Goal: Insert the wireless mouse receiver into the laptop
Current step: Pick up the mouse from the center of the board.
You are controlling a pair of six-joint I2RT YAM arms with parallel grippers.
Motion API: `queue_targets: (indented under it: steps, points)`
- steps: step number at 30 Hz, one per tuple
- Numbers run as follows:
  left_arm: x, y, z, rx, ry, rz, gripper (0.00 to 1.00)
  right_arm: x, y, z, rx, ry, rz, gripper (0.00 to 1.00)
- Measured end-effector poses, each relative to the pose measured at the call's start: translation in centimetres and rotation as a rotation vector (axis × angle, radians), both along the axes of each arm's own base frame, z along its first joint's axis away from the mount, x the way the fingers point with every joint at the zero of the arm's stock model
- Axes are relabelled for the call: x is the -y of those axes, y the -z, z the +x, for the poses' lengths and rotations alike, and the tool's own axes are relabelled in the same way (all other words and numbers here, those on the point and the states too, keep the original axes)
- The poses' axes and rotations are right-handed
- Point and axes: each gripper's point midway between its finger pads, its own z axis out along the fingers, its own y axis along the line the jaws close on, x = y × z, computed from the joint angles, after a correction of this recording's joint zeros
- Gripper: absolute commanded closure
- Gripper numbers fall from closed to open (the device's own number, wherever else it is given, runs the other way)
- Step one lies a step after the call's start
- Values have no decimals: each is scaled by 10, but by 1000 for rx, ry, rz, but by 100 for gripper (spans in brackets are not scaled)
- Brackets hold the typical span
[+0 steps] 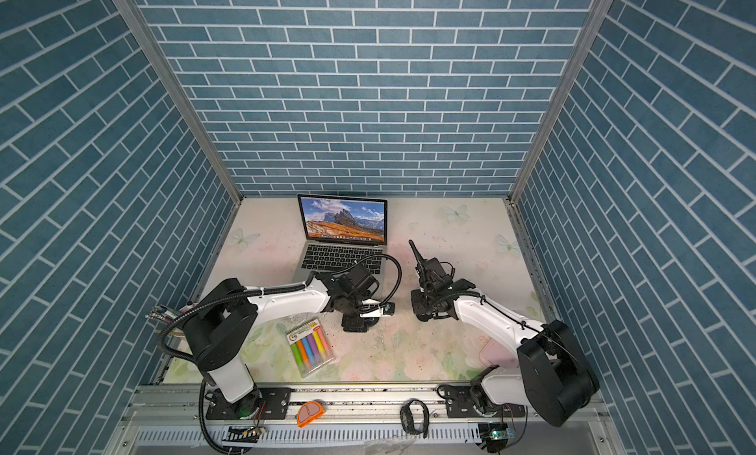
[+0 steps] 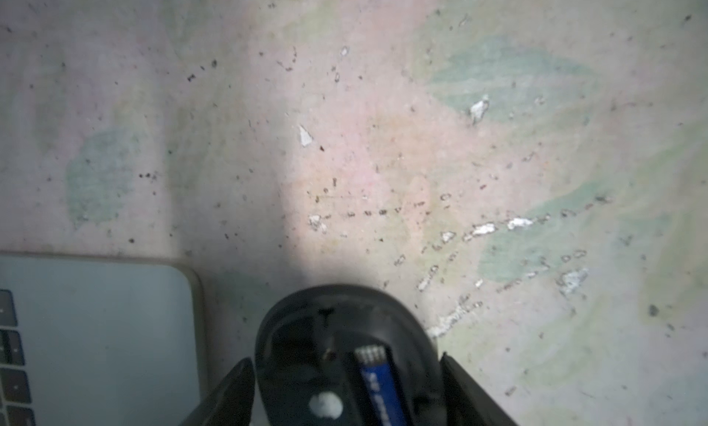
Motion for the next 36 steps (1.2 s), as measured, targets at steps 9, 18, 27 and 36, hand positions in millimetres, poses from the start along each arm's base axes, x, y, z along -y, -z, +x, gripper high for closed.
queue_targets:
  steps: [9,18,27,36]
  points:
    - [26,-1,0,-65,-176,36,39,4,3,0,-1,8,-27,63]
    - [8,7,-16,-91,-387,-20,15,5,11,-2,-35,-8,-54,63]
    - [2,9,-19,-96,-556,-167,14,1,7,-2,-43,-19,-42,63]
    - [-6,8,-14,-55,-661,-321,25,-1,10,-3,-60,-24,-38,61]
